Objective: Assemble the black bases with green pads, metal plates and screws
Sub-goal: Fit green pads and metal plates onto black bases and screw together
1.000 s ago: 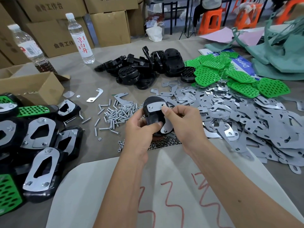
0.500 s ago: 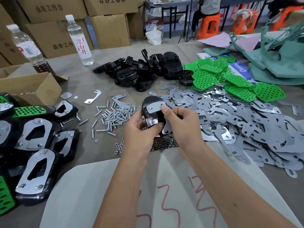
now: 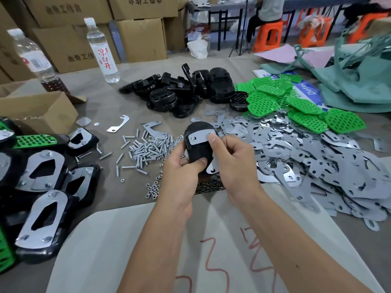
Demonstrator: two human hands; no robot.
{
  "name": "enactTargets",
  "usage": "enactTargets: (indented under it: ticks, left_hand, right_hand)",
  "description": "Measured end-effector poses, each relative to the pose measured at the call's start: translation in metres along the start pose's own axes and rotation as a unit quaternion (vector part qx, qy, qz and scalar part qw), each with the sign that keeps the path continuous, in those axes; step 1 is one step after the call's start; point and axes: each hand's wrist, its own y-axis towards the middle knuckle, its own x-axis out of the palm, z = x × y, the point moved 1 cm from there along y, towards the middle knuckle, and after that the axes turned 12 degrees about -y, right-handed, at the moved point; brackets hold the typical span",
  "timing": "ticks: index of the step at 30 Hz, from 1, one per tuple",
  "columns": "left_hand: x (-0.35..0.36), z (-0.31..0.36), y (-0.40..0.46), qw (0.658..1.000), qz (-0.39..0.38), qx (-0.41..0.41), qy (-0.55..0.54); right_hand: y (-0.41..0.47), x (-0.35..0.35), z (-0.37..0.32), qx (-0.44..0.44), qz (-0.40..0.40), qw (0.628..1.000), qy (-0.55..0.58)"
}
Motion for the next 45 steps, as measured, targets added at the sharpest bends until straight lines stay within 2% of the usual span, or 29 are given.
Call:
enactTargets:
  ticks: [6, 15, 20, 23, 29, 34, 39, 45]
  left_hand:
    - [0.001, -0.001, 0.001, 0.999, -0.011, -0.028, -0.028]
    - [-0.008, -0.003, 0.004, 0.995, -0.011, 0.015, 0.096]
    - [-0.011, 0.000, 0.005, 0.998, -0.022, 0.004, 0.060]
    - [-0.008, -0.003, 0.003, 0.998, -0.017, -0.007, 0.052]
    - [0.000, -0.008, 0.002, 0.997, 0.058, -0.041, -0.024]
    - [0.002, -0.010, 0.003, 0.998, 0.048, -0.043, -0.006]
    - [0.005, -0.009, 0.000, 0.998, 0.034, -0.014, 0.049]
    - [0.011, -0.014, -0.004, 0.991, 0.015, 0.041, 0.127]
  right_hand:
    - [-0.001, 0.001, 0.001, -0.025, 0.026, 0.999, 0.002]
    - [0.002, 0.000, 0.001, 0.009, 0.004, 0.999, -0.033]
    - [0.000, 0.000, -0.001, -0.008, -0.016, 0.998, -0.054]
    - [0.000, 0.000, -0.002, 0.000, 0.005, 0.999, -0.047]
    - [-0.001, 0.000, -0.003, -0.009, 0.066, 0.997, -0.042]
    - [-0.005, 0.004, -0.004, -0.028, 0.074, 0.996, -0.049]
    - [-0.004, 0.006, -0.001, 0.000, 0.094, 0.996, -0.010]
    - [-0.003, 0.006, 0.005, 0.105, 0.116, 0.984, 0.081]
